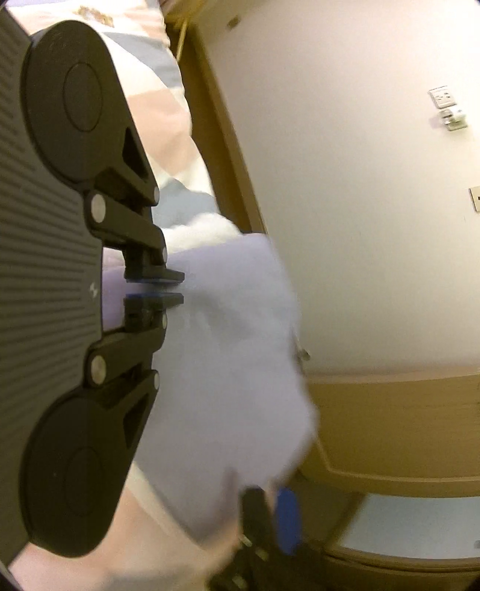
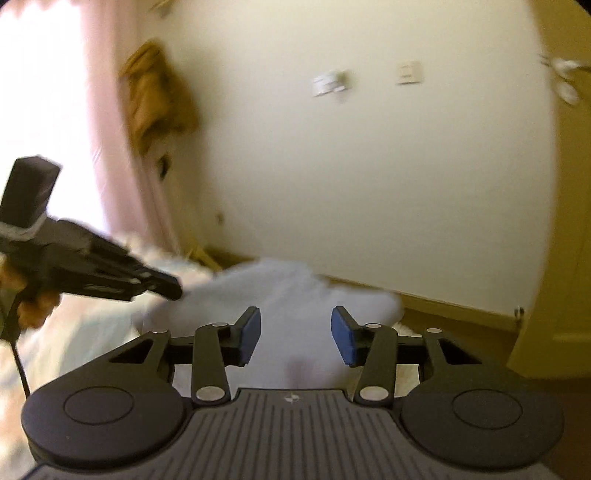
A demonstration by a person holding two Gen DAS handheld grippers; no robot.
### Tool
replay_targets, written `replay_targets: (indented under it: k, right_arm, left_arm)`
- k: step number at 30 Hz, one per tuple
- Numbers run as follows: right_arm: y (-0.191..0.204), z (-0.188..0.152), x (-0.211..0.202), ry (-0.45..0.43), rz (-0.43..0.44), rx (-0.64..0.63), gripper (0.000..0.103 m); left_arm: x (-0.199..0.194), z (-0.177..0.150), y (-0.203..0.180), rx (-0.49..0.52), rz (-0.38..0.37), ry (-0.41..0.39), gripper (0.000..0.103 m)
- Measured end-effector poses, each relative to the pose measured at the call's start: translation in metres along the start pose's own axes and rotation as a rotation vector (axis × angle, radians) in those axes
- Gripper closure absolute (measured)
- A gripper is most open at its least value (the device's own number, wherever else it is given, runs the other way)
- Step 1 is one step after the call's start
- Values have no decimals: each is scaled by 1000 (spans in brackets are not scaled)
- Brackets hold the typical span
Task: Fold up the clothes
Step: 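Carry the folded garment with both grippers onto the cream fleece pad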
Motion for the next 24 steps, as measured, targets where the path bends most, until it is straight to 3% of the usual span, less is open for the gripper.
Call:
replay_targets:
  k: [2,3,7,12,17,18,21,24]
  right_arm:
    - [3,-24,3,31,13,-51,61]
    - [4,-36,7,55,14,-82,70]
    - [5,-61,27,89,15,-181,71]
    - [8,-56,34,91,15,-207,69]
    - [9,-28,17,19,27,-118,68]
    - [10,-24,11,8,39,-113,68]
    - [17,-27,5,9,78,-115,69]
    - [14,-54,12,96,62,-150,70]
  left_arm:
    - [6,-22,-9,53,49,-3,102]
    - [8,-30,-11,52,59,-13,102]
    - [15,-39,-16,36,81,-64,103]
    - [11,-34,-14,0,113,-74,103]
    - [-37,-11,-2,-127,116,-146,102]
    - [-46,-9,-6,-114,107,-155,102]
    - [-50,-18,-25,-72,57,-116,102]
    - [-34,-47,-34,-34,82,-62,102]
Point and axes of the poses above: each gripper's, at about its wrist camera, not at the fingertips, and x roughly the way its jaws point, y to its left, z to its top, the point moved 5 cm from there along x, roughly the way its jaws point, and after that the axes turned 13 degrees about -y, right-handed, at the moved point
